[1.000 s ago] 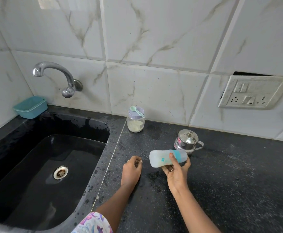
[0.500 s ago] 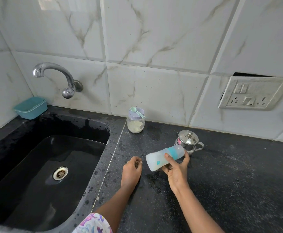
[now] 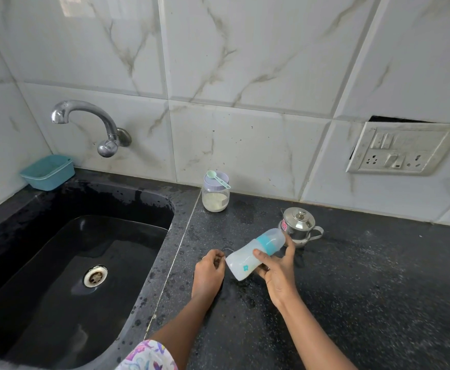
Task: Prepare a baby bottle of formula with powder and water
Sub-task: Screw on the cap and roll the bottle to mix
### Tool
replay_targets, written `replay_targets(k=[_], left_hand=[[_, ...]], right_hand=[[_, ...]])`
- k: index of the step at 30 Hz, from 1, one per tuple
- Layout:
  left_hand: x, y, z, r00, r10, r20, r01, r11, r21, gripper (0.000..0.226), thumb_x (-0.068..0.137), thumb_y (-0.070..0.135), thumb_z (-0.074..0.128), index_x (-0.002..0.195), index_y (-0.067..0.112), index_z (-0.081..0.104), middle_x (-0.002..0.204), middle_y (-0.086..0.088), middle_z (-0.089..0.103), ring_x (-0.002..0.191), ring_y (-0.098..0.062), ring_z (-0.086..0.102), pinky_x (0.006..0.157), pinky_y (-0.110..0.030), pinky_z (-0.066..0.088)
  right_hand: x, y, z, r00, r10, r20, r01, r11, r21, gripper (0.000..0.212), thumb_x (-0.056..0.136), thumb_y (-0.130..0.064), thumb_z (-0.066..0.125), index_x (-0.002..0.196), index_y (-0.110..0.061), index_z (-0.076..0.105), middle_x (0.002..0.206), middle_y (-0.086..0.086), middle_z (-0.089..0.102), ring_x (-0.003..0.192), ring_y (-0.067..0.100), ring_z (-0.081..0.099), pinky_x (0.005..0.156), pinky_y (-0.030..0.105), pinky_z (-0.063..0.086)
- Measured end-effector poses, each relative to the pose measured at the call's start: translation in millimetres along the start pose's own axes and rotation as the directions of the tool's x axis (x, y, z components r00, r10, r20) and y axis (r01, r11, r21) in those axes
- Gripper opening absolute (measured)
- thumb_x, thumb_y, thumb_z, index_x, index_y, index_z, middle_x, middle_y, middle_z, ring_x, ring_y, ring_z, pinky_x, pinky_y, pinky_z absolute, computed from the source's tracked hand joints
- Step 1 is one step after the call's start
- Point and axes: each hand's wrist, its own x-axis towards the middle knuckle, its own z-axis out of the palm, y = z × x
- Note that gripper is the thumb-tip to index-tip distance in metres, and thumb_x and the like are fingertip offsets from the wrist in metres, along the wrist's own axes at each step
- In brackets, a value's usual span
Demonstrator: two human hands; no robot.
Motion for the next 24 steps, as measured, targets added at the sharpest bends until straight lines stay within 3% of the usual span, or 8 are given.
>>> replay_targets(k=[4, 9, 14, 17, 20, 24], left_hand=[[-0.7, 1.0, 0.2, 1.0, 0.005, 0.002, -0.005, 1.0, 0.001, 0.012, 0.093, 0.021, 0.054, 0.101, 0.016, 0.062, 0.081, 0.007, 0.061, 0.076, -0.007, 0.057, 0.07, -0.019, 0.042], [0.2, -0.4, 0.7, 1.0, 0.002, -0.004, -0.002, 1.0, -0.016, 0.012, 0.092, 0.019, 0.055, 0.1, 0.015, 0.063, 0.082, 0.006, 0.063, 0.078, -0.008, 0.058, 0.071, -0.019, 0.043], [-0.4, 0.0, 0.7, 1.0, 0.003, -0.001, -0.003, 1.0, -0.019, 0.012, 0.092, 0.02, 0.055, 0.1, 0.016, 0.062, 0.083, 0.006, 0.063, 0.08, -0.009, 0.059, 0.071, -0.019, 0.044], [0.2, -0.6, 0.4, 1.0, 0.001, -0.004, -0.001, 1.0, -0.015, 0.012, 0.092, 0.02, 0.055, 0.1, 0.016, 0.062, 0.083, 0.006, 0.063, 0.08, -0.009, 0.059, 0.071, -0.019, 0.043], [-0.4, -0.3, 0.7, 1.0, -0.001, 0.001, 0.001, 1.0, -0.02, 0.011, 0.092, 0.02, 0.055, 0.1, 0.016, 0.062, 0.082, 0.007, 0.063, 0.079, -0.008, 0.059, 0.071, -0.019, 0.044], [0.0, -0.4, 0.2, 1.0, 0.0, -0.006, 0.0, 1.0, -0.015, 0.012, 0.092, 0.02, 0.055, 0.101, 0.016, 0.062, 0.083, 0.007, 0.062, 0.08, -0.008, 0.059, 0.071, -0.018, 0.043]], right_hand=[[1.5, -2.4, -2.5, 0.997, -0.009, -0.078, 0.02, 0.99, 0.142, 0.074, 0.082, 0.006, 0.062, 0.135, -0.036, 0.032, 0.117, 0.005, 0.055, 0.101, 0.024, 0.06, 0.07, 0.045, 0.057], [-1.7, -2.5, -2.9, 1.0, -0.01, -0.013, 0.01, 1.0, 0.004, 0.078, 0.077, 0.01, 0.065, 0.133, -0.036, 0.035, 0.117, 0.008, 0.057, 0.106, 0.028, 0.06, 0.07, 0.042, 0.056], [-0.3, -2.2, -4.7, 0.998, -0.005, -0.068, 0.011, 0.996, 0.092, 0.071, 0.081, 0.006, 0.063, 0.132, -0.035, 0.035, 0.11, 0.005, 0.058, 0.101, 0.026, 0.06, 0.079, 0.05, 0.054], [-2.7, -1.8, -5.3, 1.0, 0.013, -0.028, -0.012, 0.999, 0.036, 0.075, 0.078, 0.01, 0.064, 0.132, -0.034, 0.037, 0.109, 0.007, 0.059, 0.102, 0.027, 0.06, 0.076, 0.046, 0.054], [0.0, -0.4, -8.2, 0.996, -0.003, -0.086, 0.014, 0.992, 0.127, 0.07, 0.08, 0.007, 0.063, 0.13, -0.036, 0.037, 0.113, 0.005, 0.057, 0.103, 0.025, 0.059, 0.07, 0.043, 0.056], [-0.2, -1.1, -6.6, 0.999, 0.002, -0.038, 0.001, 0.997, 0.079, 0.072, 0.08, 0.009, 0.062, 0.131, -0.036, 0.036, 0.111, 0.005, 0.058, 0.104, 0.025, 0.06, 0.076, 0.046, 0.056]])
